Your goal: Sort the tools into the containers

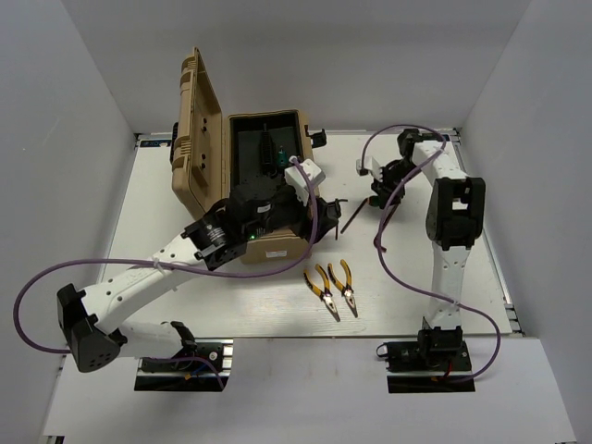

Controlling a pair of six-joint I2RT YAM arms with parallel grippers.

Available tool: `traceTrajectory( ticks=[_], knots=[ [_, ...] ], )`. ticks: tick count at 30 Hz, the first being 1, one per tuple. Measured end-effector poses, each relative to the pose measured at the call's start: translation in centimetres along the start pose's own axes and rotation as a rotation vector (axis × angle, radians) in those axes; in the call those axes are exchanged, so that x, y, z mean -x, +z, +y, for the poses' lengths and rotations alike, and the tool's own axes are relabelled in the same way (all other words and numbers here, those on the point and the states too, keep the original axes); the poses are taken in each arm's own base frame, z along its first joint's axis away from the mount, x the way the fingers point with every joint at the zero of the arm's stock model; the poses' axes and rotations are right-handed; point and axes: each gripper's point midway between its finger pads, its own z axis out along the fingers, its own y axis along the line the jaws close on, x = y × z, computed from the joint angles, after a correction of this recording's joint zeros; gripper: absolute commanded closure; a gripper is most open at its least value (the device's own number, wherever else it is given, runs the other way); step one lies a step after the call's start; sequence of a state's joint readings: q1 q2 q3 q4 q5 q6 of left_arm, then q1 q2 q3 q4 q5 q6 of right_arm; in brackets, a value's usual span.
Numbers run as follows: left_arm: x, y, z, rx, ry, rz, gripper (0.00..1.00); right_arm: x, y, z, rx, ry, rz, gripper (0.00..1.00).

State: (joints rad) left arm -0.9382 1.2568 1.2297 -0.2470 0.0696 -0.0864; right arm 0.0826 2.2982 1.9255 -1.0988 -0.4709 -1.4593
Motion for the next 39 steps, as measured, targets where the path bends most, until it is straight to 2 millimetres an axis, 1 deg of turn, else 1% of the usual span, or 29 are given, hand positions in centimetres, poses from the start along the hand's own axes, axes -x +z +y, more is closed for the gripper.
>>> traceTrajectory(
  ticks=[1, 3, 4, 6, 7, 8, 9, 11, 12, 13, 15, 17, 19, 21, 24, 26, 27, 29, 31, 34, 36, 39],
  knots=[
    [0.2, -0.2, 0.0, -0.001, -0.001, -0.006, 0.18, 0.3, -0.6, 0.2, -0.007, 0.032, 0.000, 1.00],
    [0.5, -0.5, -0.1, -0.003, -0.007, -0.017, 0.18, 1.4, -2.6, 0.3, -0.042, 0.113, -0.003, 1.00],
    [0.6, -0.7, -0.2, -0.004, -0.009, -0.021, 0.18, 2.4, -4.0, -0.1, -0.077, 0.150, -0.011, 1.00],
    [0.8, -0.8, -0.4, -0.013, -0.014, -0.027, 0.18, 5.0, -7.4, -1.5, -0.179, 0.190, -0.054, 1.00],
    [0.8, -0.9, -0.5, -0.020, -0.017, -0.029, 0.18, 7.0, -10.0, -2.1, -0.252, 0.210, -0.093, 1.00],
    [0.9, -0.9, -0.7, -0.027, -0.018, -0.031, 0.18, 8.2, -11.3, -2.2, -0.286, 0.212, -0.119, 1.00],
    [1.0, -1.0, -0.8, -0.037, -0.020, -0.036, 0.18, 10.1, -13.3, -1.9, -0.329, 0.225, -0.168, 1.00],
    [1.4, -1.3, -1.3, -0.059, -0.024, -0.051, 0.18, 13.8, -16.3, -0.9, -0.375, 0.255, -0.268, 1.00],
    [1.8, -1.5, -1.5, -0.071, -0.024, -0.064, 0.18, 15.9, -17.4, -0.3, -0.383, 0.266, -0.330, 1.00],
    [2.3, -1.8, -1.8, -0.087, -0.025, -0.080, 0.18, 18.0, -18.1, 0.3, -0.376, 0.287, -0.391, 1.00],
    [3.4, -2.5, -2.4, -0.113, -0.024, -0.115, 0.18, 22.6, -18.8, 1.0, -0.329, 0.325, -0.534, 1.00],
    [4.5, -3.3, -3.0, -0.141, -0.022, -0.155, 0.18, 26.4, -18.3, 1.3, -0.238, 0.400, -0.661, 1.00],
    [5.6, -4.1, -3.5, -0.166, -0.016, -0.191, 0.18, 29.3, -17.0, 1.2, -0.124, 0.476, -0.755, 1.00],
    [6.4, -4.9, -3.9, -0.188, -0.009, -0.225, 0.18, 31.2, -15.3, 0.5, -0.014, 0.577, -0.832, 1.00],
    [7.1, -6.0, -4.4, -0.210, -0.003, -0.260, 0.18, 32.0, -11.9, -0.3, 0.107, 0.732, -0.854, 1.00],
    [7.2, -6.5, -4.5, -0.216, 0.000, -0.274, 0.18, 32.5, -10.0, -0.8, 0.139, 0.802, -0.849, 1.00],
    [7.3, -6.6, -4.5, -0.218, 0.000, -0.278, 0.18, 32.7, -9.4, -0.8, 0.146, 0.824, -0.845, 1.00],
    [7.3, -6.7, -4.5, -0.218, 0.000, -0.282, 0.18, 33.7, -8.4, -0.6, 0.145, 0.847, -0.841, 1.00],
    [7.1, -6.7, -4.5, -0.217, -0.004, -0.278, 0.18, 35.4, -7.9, -0.1, 0.141, 0.836, -0.852, 1.00],
    [6.8, -6.7, -4.4, -0.213, -0.006, -0.273, 0.18, 36.7, -7.1, 0.5, 0.133, 0.830, -0.849, 1.00],
    [6.4, -6.7, -4.3, -0.209, -0.010, -0.267, 0.18, 37.4, -6.2, 0.8, 0.118, 0.830, -0.838, 1.00],
    [6.0, -6.6, -4.1, -0.195, -0.015, -0.257, 0.18, 37.4, -4.8, 0.8, 0.067, 0.826, -0.806, 1.00]
  ],
)
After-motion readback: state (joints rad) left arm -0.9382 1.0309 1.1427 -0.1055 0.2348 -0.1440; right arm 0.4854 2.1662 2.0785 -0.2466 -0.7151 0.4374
